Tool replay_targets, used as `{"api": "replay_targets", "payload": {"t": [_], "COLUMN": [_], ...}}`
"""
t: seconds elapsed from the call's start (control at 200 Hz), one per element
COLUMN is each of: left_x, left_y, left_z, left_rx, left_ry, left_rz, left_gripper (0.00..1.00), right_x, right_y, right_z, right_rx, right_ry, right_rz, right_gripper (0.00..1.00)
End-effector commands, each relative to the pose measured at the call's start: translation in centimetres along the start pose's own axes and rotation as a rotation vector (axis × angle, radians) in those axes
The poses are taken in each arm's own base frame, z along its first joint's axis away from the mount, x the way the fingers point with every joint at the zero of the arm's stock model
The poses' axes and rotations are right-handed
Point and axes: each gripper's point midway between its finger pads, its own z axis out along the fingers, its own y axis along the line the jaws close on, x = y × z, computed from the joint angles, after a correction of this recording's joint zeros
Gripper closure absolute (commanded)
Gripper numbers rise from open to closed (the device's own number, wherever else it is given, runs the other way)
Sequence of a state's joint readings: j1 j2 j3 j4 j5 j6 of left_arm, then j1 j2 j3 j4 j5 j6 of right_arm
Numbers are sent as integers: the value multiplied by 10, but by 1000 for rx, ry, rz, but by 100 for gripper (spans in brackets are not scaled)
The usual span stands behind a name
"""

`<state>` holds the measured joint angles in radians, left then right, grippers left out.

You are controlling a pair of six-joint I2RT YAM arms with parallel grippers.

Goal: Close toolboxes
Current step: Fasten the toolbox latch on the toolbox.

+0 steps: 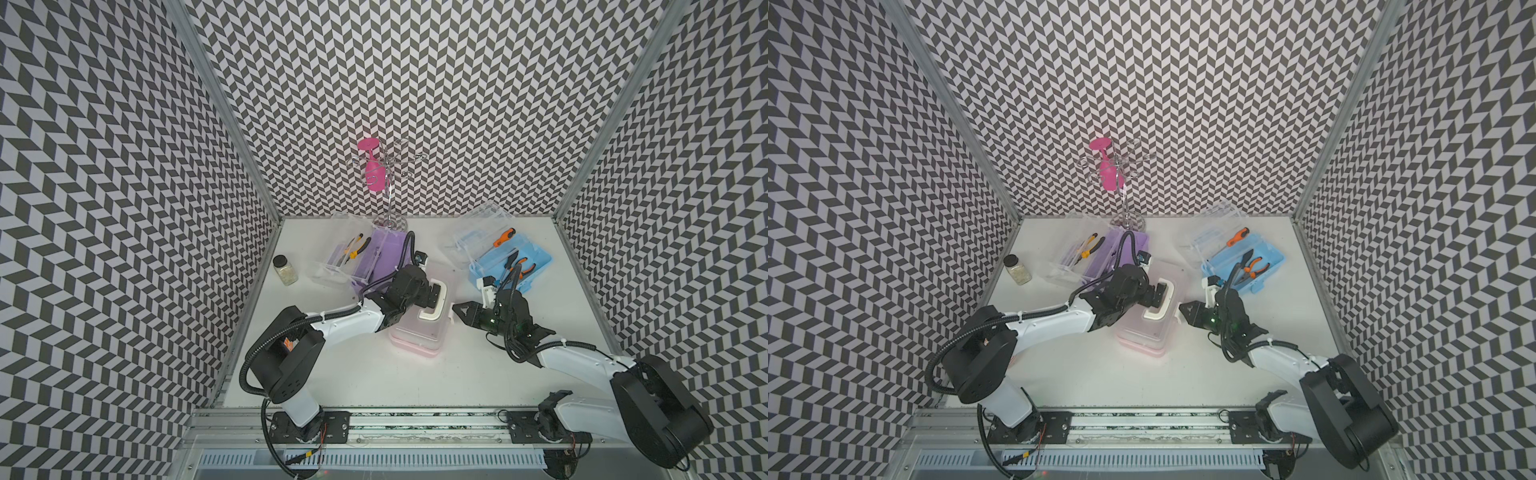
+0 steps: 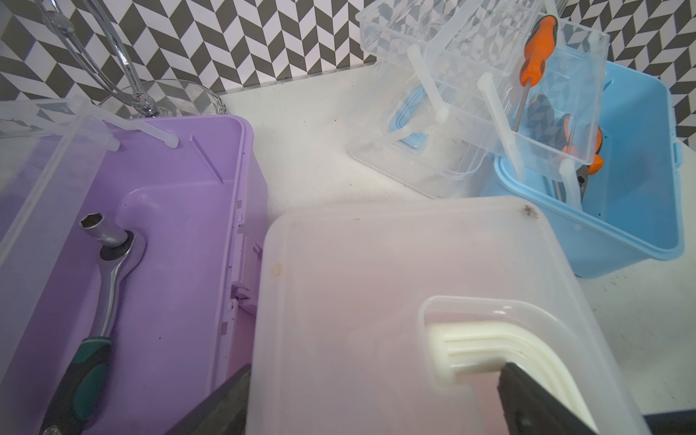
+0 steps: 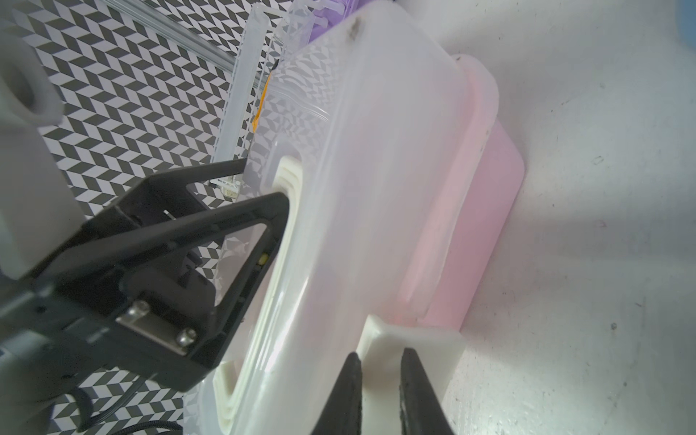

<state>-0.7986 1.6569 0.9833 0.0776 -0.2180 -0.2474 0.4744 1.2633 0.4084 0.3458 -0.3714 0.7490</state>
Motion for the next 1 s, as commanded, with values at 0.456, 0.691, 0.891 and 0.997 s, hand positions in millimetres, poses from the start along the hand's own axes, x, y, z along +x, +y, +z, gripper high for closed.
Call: {"api": "replay_targets", "payload": {"t": [0.456, 0.691, 0.891, 0.997], "left_x": [45, 46, 51, 52], "left_y": [-6, -9, -13, -13], "left_z": [13, 15, 18, 19], "left_rx": [17, 28, 40, 41], "left_ry": [143, 149, 160, 162], "left_rz": [50, 51, 54, 55], "left_gripper": [2, 2, 2, 2], "right_x": [4, 5, 6, 6], "right_y": [12, 9, 7, 7], "right_z": [10, 15, 22, 23], "right_rx": [-63, -29, 2, 7], "right_ry": [33, 45, 60, 62], "right_rz": [-27, -42, -54, -57], "right_gripper": [80, 80, 80, 80]}}
